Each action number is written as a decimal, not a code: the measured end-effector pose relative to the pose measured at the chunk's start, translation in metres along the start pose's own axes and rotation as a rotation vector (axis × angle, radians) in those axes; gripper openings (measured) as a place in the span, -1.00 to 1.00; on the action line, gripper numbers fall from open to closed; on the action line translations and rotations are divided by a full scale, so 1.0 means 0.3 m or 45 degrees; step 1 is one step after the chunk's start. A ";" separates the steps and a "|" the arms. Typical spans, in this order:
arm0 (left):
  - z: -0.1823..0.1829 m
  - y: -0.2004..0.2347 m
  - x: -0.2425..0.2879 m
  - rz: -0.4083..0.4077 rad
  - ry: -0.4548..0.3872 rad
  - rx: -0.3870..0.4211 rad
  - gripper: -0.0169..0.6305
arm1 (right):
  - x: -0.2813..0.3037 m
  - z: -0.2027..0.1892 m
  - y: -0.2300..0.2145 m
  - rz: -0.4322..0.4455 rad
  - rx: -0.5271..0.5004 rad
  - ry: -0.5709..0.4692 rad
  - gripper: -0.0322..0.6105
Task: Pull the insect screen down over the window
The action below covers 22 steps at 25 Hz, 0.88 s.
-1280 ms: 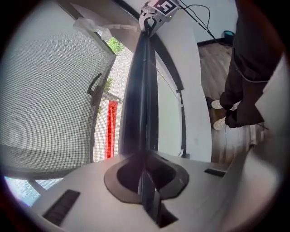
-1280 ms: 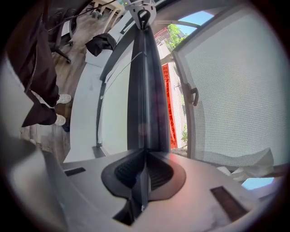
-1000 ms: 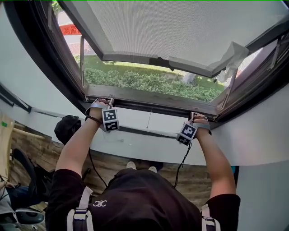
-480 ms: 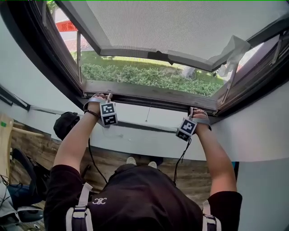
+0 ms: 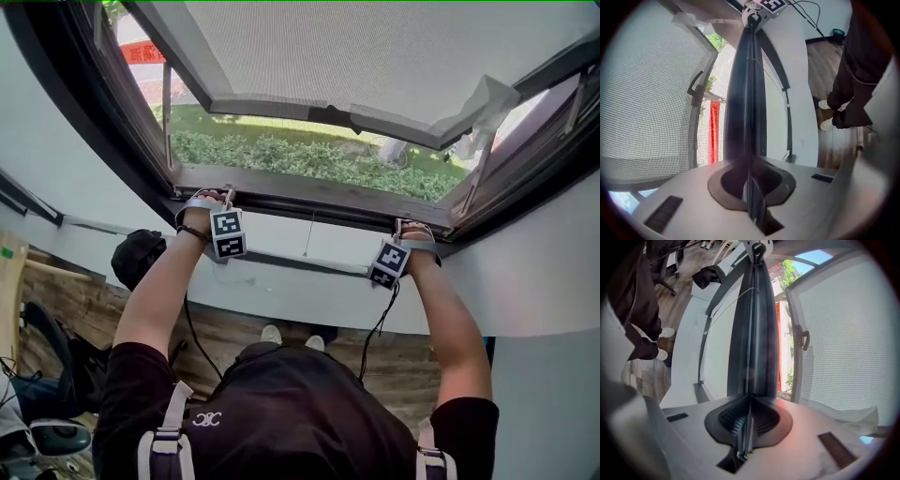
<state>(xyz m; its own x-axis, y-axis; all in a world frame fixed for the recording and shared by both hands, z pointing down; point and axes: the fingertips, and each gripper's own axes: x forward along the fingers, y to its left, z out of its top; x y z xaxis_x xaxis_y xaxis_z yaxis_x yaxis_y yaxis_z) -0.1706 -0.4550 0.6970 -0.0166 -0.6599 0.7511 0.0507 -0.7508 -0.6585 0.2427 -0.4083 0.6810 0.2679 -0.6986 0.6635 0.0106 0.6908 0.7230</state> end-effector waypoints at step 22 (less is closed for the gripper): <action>0.002 -0.020 -0.069 0.118 -0.134 -0.223 -0.45 | -0.074 0.018 0.055 -0.088 0.309 -0.223 -0.42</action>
<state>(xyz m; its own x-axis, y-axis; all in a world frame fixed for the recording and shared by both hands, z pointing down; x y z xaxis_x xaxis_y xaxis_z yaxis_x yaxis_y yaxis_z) -0.1700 -0.4368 0.6854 0.0846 -0.7268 0.6816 -0.1271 -0.6864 -0.7161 0.2319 -0.3824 0.6794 0.1040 -0.7783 0.6192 -0.2132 0.5906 0.7783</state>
